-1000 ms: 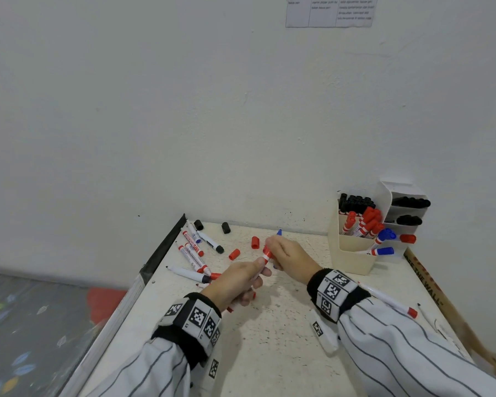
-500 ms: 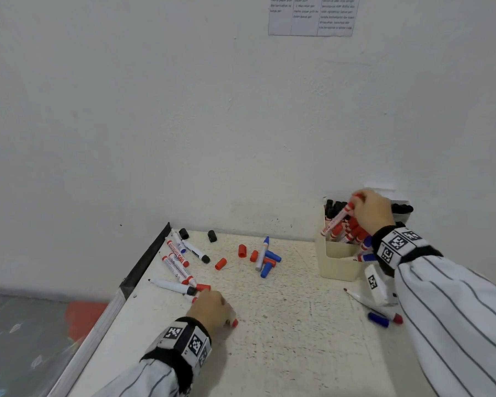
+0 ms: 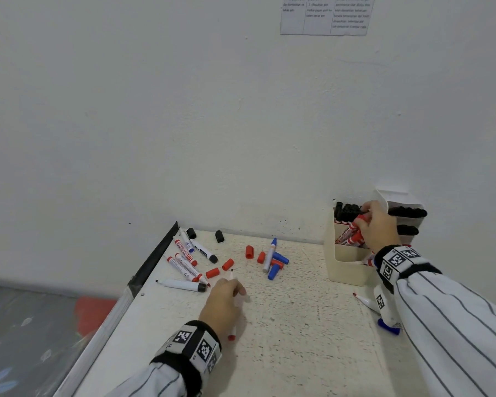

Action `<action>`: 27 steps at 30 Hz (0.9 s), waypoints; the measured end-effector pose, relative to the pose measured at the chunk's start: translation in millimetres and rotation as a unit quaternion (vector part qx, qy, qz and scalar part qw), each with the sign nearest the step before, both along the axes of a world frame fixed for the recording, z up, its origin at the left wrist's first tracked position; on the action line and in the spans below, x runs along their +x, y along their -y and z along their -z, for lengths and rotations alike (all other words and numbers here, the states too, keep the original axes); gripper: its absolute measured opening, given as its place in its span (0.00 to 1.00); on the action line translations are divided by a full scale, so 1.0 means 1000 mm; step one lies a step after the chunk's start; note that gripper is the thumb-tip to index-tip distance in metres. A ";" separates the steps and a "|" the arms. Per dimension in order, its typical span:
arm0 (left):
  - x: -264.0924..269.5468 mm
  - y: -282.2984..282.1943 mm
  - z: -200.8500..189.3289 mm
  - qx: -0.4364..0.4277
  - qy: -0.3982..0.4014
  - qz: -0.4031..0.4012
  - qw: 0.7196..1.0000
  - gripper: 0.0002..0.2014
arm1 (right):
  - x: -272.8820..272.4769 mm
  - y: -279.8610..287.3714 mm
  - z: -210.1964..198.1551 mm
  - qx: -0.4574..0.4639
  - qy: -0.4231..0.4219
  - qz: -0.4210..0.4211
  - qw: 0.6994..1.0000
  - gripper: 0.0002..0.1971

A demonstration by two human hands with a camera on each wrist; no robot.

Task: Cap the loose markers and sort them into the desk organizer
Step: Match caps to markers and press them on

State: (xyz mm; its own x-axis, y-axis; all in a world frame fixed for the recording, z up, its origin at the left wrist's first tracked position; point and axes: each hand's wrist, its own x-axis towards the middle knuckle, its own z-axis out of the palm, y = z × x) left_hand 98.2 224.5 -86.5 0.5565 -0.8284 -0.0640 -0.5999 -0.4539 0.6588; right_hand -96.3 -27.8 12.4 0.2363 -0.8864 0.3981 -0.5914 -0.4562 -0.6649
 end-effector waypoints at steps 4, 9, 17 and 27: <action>0.008 -0.006 -0.003 -0.031 -0.062 -0.022 0.997 0.25 | 0.003 0.006 0.014 0.002 -0.117 0.002 0.993 0.10; 0.019 -0.009 -0.007 -0.075 -0.165 -0.074 0.981 0.27 | 0.008 0.010 0.021 0.000 -0.239 0.001 0.971 0.13; 0.038 -0.024 -0.007 -0.087 -0.206 -0.146 0.964 0.18 | 0.061 -0.037 0.025 -0.094 -0.181 -0.097 0.974 0.11; 0.069 -0.059 0.000 -0.085 -0.211 -0.201 0.953 0.10 | 0.172 -0.129 0.067 0.150 -0.336 -0.409 0.835 0.28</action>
State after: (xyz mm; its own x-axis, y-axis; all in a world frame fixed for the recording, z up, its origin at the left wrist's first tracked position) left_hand 167.0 283.1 -86.5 0.7855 -0.5719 -0.2367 -0.0644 -0.4559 0.8877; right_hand 75.4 100.9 -54.4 0.8926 -0.3546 -0.2783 -0.4483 -0.7628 -0.4659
